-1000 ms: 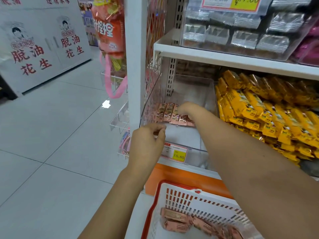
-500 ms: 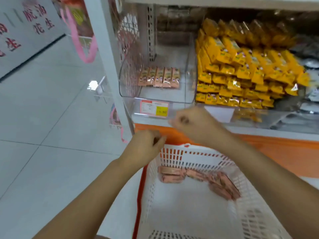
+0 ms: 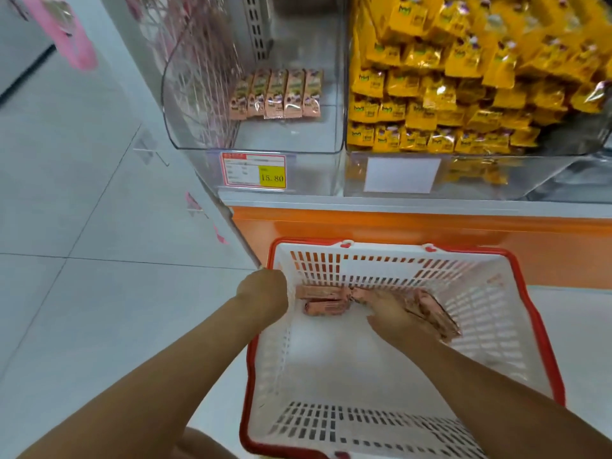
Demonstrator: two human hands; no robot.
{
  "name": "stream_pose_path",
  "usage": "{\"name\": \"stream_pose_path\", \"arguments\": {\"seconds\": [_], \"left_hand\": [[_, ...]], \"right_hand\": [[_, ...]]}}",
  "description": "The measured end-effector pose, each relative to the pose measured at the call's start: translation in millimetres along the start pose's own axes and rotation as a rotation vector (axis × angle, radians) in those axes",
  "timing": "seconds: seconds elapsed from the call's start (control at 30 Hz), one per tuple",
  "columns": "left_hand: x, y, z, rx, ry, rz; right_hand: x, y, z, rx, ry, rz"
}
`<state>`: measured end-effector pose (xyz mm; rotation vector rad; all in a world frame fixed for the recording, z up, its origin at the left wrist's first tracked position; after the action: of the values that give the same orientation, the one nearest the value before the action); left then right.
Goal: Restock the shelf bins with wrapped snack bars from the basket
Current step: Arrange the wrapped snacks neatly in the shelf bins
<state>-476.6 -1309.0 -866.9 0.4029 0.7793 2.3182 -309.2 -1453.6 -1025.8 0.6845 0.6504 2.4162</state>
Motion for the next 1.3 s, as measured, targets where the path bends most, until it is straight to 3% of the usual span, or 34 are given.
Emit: {"name": "stream_pose_path", "arguments": {"seconds": [0.23,0.33,0.57,0.77,0.83,0.93,1.0,1.07,1.3], "left_hand": [[-3.6,-8.8,1.4,-0.01,0.004,0.005],[-3.0,-12.5,0.5,0.003,-0.008,0.001],[-0.9,-12.3,-2.6,0.033,0.0,-0.008],[1.4,-1.0,5.0,0.039,0.113,0.007],[-2.1,7.5,12.4,0.002,0.091,-0.002],[-18.3,19.5,23.9,-0.091,0.049,-0.242],[-30.9,31.6,31.5,-0.165,0.025,-0.441],[-40.1,42.1,36.7,-0.222,0.048,-0.56],[-33.6,72.1,84.2,-0.403,0.567,-0.67]], "right_hand": [[53.7,-39.2,-36.0,-0.053,0.304,0.251],[60.7,-47.1,-46.5,-0.081,0.238,0.128],[52.8,-36.0,-60.6,0.115,0.3,0.006],[51.2,-7.6,-30.2,0.23,-0.044,-0.029],[66.0,9.5,-0.9,0.253,-0.196,0.083],[76.2,46.9,41.3,0.33,-0.456,0.054],[76.4,66.8,69.9,0.319,-0.758,-0.006],[82.3,86.0,99.8,0.305,-0.882,0.094],[103.8,136.8,182.8,0.274,-1.165,0.324]]}}
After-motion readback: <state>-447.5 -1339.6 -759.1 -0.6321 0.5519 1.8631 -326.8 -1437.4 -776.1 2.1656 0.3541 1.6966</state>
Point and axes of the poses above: each hand's wrist, its own y-axis away from the middle knuckle, its own z-axis out of the back of the hand, x = y × z, the point moved 5 cm from there along -y, towards the middle knuckle, and after that the axes turned 3 degrees about x, right-handed, at the moved point
